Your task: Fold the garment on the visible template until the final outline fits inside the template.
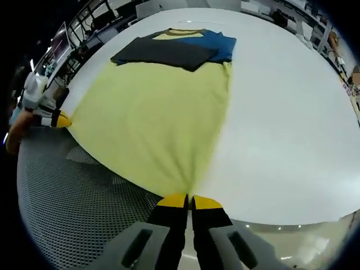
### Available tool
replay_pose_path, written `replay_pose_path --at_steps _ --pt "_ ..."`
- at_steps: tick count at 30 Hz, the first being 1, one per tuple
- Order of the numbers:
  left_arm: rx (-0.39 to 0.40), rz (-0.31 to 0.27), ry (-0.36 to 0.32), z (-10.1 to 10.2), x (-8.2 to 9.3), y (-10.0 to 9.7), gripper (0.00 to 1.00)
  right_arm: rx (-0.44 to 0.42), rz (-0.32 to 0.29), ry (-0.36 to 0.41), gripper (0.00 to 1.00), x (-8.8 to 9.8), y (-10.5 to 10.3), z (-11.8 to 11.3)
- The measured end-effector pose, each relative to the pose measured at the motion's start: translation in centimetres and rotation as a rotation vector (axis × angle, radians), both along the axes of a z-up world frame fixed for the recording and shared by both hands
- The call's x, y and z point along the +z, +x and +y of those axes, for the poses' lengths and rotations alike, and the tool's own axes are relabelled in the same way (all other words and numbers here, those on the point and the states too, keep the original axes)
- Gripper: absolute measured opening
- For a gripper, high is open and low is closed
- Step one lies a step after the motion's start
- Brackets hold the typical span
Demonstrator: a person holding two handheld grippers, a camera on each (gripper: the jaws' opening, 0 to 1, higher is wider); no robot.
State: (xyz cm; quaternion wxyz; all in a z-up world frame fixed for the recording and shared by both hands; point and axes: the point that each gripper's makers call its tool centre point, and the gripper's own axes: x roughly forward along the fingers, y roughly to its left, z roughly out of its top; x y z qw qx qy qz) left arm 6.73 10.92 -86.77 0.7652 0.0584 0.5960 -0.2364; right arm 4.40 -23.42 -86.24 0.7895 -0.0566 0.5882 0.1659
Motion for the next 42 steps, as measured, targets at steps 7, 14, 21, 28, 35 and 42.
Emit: replay_pose_path --at_steps 7,14,21,28,35,42 --pt "0.016 -0.006 -0.012 0.1 1.0 0.2 0.00 0.010 -0.021 -0.007 0.00 1.1 0.4 -0.1" --pt "0.045 -0.051 -0.046 0.2 2.9 1.4 0.00 -0.007 -0.082 0.018 0.00 3.0 1.5 -0.1" --pt "0.060 -0.112 -0.056 0.1 4.9 3.0 0.00 -0.004 -0.156 0.023 0.00 5.8 3.1 0.2" --pt "0.066 -0.158 -0.063 0.0 6.6 4.4 0.00 0.011 -0.200 0.018 0.00 7.4 4.4 0.3" --pt "0.074 -0.190 -0.067 -0.1 8.0 6.0 0.00 0.013 -0.242 0.016 0.00 8.8 6.3 0.2" --pt "0.106 -0.238 -0.082 0.0 9.5 8.6 0.00 0.002 -0.316 0.018 0.00 10.8 9.4 0.3"
